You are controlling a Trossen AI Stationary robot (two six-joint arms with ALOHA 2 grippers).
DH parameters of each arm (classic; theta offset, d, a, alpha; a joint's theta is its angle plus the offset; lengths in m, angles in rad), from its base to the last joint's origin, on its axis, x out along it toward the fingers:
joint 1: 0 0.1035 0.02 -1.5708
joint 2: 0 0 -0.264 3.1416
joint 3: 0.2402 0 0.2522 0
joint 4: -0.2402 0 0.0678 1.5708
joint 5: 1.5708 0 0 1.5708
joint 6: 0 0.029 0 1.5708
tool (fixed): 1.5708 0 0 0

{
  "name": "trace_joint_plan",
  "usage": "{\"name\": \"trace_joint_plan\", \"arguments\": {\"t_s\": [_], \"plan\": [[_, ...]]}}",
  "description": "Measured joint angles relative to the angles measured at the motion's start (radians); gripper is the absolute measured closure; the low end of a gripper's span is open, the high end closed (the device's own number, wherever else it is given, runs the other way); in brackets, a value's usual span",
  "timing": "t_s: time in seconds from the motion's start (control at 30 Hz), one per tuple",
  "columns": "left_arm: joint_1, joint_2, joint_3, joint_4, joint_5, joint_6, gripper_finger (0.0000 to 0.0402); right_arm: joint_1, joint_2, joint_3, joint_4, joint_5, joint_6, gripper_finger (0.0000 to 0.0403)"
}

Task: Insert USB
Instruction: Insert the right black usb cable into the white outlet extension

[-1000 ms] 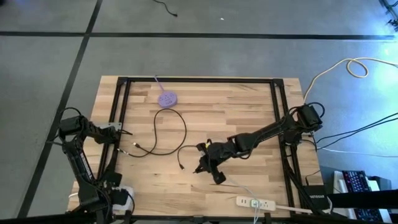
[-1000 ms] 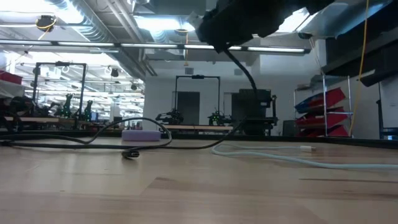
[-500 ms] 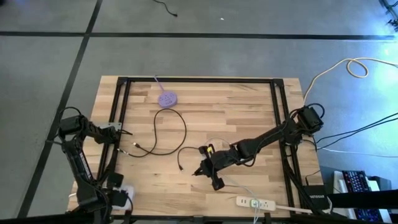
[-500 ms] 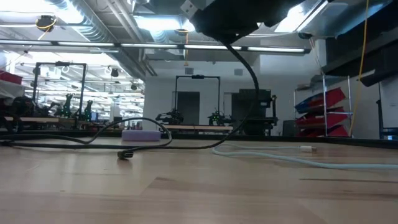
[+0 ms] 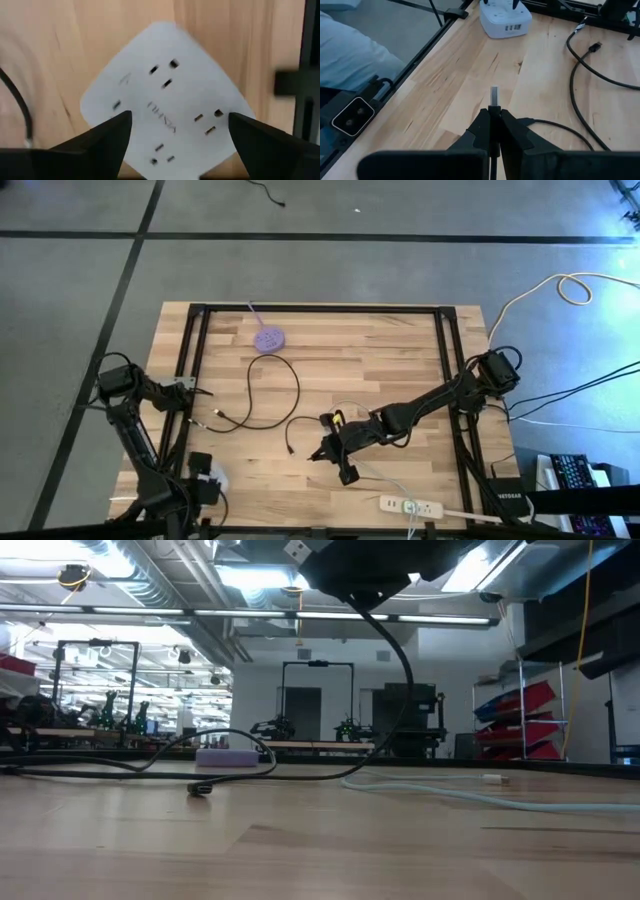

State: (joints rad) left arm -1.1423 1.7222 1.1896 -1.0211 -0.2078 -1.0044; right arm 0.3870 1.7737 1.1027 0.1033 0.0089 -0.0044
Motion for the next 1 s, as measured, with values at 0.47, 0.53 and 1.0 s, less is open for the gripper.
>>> {"name": "trace_joint_plan", "arguments": {"t_s": [0.47,0.53,1.0], "plan": [[-0.098,-0.014,0.047,-0.158,0.314,-0.271,0.0087,0.015,0.000,0.000,0.000,-0.017,-0.006,0.0402],[-0.104,-0.014,0.025,-0.135,0.339,-0.330,0.0087,0.015,0.000,0.000,0.000,-0.017,-0.004,0.0402],[-0.090,-0.020,-0.119,0.022,0.396,-0.358,0.0087,0.014,-0.001,0.000,0.004,-0.019,-0.004,0.0402]]}}
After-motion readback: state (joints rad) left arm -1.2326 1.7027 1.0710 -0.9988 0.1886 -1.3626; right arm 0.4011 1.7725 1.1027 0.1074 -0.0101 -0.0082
